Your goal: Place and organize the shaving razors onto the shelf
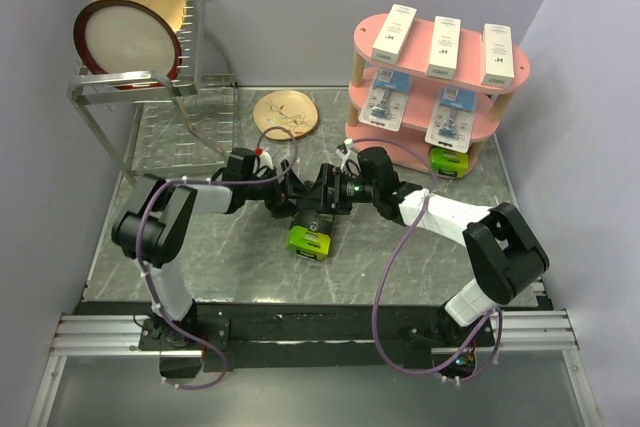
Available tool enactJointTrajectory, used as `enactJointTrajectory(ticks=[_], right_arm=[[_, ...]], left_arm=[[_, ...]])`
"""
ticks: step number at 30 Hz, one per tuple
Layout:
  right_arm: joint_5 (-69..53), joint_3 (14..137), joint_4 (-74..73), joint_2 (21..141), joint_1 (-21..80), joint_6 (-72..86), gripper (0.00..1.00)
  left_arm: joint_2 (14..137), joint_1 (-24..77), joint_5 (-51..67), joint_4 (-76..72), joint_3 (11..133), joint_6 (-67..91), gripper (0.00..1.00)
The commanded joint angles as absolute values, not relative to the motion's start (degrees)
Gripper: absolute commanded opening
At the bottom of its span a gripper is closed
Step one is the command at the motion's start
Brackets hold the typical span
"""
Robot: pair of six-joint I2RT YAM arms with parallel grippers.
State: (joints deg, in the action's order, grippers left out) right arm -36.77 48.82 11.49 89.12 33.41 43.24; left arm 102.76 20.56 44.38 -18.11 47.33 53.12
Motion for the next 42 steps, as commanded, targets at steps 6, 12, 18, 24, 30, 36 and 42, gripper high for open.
enactJointTrajectory(ticks=[6,12,18,24,30,36,42], right_arm=[[-36.12,49.22,12.49,87.63,30.42,42.90,0.90],[-32.88,49.13,-3.93,77.62,18.82,34.73,0.90],[-37.44,40.62,-2.92,73.48,16.52,36.20,0.96],[-41.83,33.14,7.20,71.37,14.33,40.60,1.00],[-45.88,28.31,20.46,72.51,13.18,46.92,1.00],[-45.44,25.84,27.42,73.30,13.27,52.20,1.00],[-42.81,24.35,29.44,75.49,13.27,53.88,1.00]], left_arm=[[107.67,22.24,48.77,-18.97,51.16,50.97,0.54],[108.72,21.09,50.36,-21.61,50.28,52.72,0.26],[111.88,21.36,51.94,-38.21,49.39,65.37,0.23],[119.08,21.44,56.60,-59.48,54.83,79.79,0.22],[125.77,22.32,58.09,-62.24,64.31,83.32,0.21],[128.84,24.08,57.83,-59.94,70.22,82.96,0.21],[129.38,26.01,57.48,-58.80,71.10,84.29,0.21]])
